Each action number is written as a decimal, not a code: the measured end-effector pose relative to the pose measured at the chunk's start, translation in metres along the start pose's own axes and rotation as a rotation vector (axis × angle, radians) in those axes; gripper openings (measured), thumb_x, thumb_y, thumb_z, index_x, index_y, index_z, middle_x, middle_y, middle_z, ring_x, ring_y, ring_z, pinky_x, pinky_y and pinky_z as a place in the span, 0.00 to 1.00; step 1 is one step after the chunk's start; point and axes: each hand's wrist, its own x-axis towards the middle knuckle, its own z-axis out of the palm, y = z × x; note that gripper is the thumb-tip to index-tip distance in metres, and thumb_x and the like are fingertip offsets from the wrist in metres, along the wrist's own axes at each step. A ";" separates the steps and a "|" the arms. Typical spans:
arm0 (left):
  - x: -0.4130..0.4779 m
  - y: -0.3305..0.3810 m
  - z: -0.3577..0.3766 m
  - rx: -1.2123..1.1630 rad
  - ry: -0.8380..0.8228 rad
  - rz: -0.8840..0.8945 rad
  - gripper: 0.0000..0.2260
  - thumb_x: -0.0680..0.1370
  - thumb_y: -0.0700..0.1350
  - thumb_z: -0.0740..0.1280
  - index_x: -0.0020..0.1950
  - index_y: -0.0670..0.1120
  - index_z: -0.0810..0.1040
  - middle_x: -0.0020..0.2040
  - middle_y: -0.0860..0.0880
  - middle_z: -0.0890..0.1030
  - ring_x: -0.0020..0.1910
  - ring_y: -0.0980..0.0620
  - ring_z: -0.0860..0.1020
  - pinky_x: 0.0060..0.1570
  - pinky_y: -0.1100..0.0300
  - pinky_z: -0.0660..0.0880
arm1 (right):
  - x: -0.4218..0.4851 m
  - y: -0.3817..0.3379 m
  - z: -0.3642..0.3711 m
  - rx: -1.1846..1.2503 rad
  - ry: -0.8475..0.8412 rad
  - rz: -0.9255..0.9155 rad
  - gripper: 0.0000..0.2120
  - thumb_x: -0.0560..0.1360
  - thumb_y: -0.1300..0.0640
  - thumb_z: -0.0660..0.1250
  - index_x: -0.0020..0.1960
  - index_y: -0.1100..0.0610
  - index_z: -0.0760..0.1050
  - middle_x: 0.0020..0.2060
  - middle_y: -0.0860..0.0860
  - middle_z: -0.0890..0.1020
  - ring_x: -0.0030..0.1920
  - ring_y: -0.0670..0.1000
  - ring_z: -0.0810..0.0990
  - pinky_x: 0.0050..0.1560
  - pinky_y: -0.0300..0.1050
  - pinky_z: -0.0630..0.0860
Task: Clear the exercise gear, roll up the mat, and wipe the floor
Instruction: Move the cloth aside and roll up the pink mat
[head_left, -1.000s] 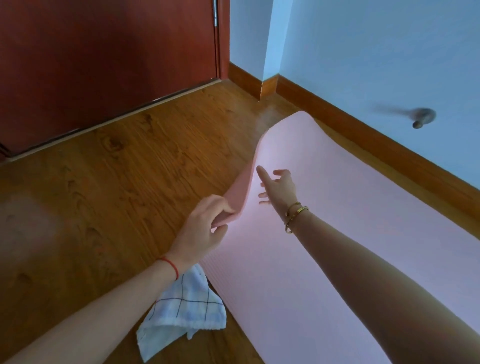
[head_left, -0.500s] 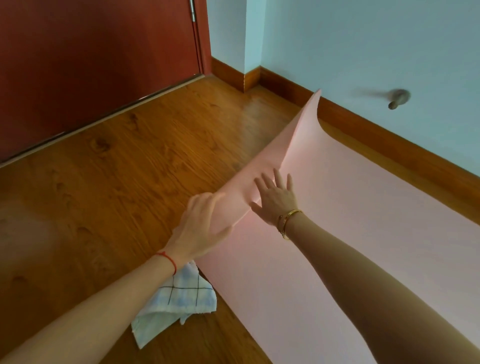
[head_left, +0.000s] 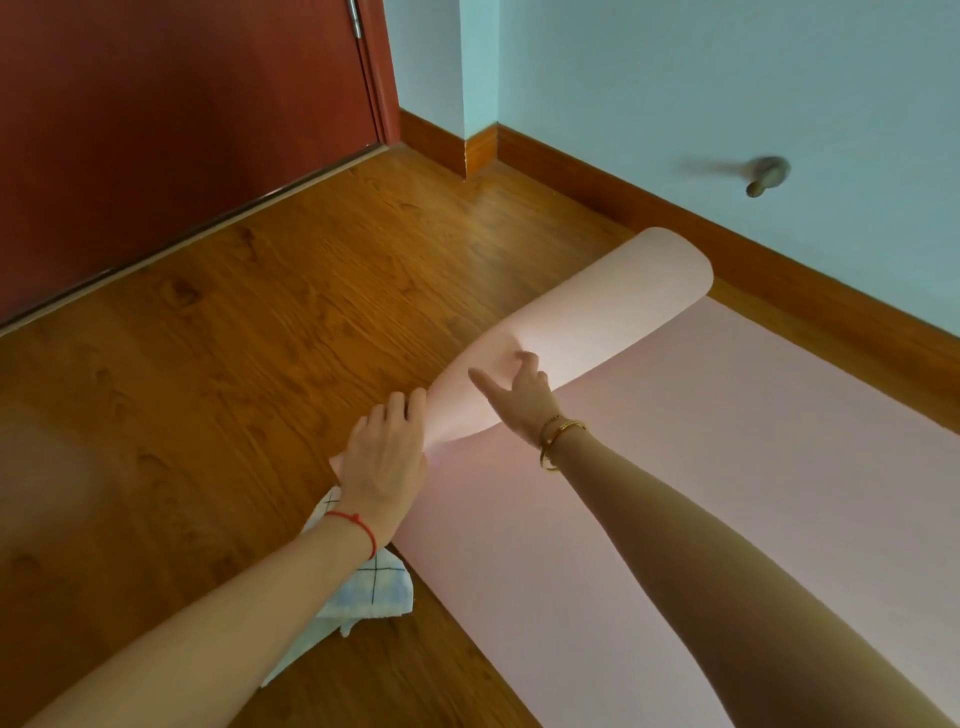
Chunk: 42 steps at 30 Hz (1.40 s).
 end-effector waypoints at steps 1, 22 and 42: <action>-0.004 0.006 0.000 0.017 0.027 0.020 0.28 0.70 0.45 0.79 0.66 0.42 0.74 0.51 0.44 0.79 0.45 0.48 0.79 0.42 0.57 0.77 | -0.003 -0.002 0.001 0.147 0.033 0.049 0.43 0.75 0.38 0.67 0.76 0.61 0.52 0.71 0.60 0.64 0.66 0.59 0.71 0.57 0.47 0.69; -0.023 0.054 -0.024 -0.617 -0.485 -0.429 0.37 0.76 0.63 0.65 0.79 0.48 0.59 0.76 0.44 0.66 0.73 0.42 0.66 0.70 0.44 0.68 | -0.037 0.073 -0.051 0.867 -0.055 0.166 0.34 0.71 0.71 0.64 0.72 0.53 0.58 0.58 0.52 0.76 0.53 0.52 0.77 0.46 0.47 0.79; -0.087 0.133 -0.051 -0.234 -0.308 -0.010 0.42 0.61 0.69 0.72 0.68 0.51 0.65 0.61 0.48 0.67 0.60 0.45 0.70 0.57 0.51 0.71 | -0.128 0.123 -0.108 -0.161 0.298 -0.190 0.25 0.77 0.43 0.64 0.70 0.51 0.66 0.76 0.52 0.59 0.76 0.57 0.56 0.72 0.57 0.65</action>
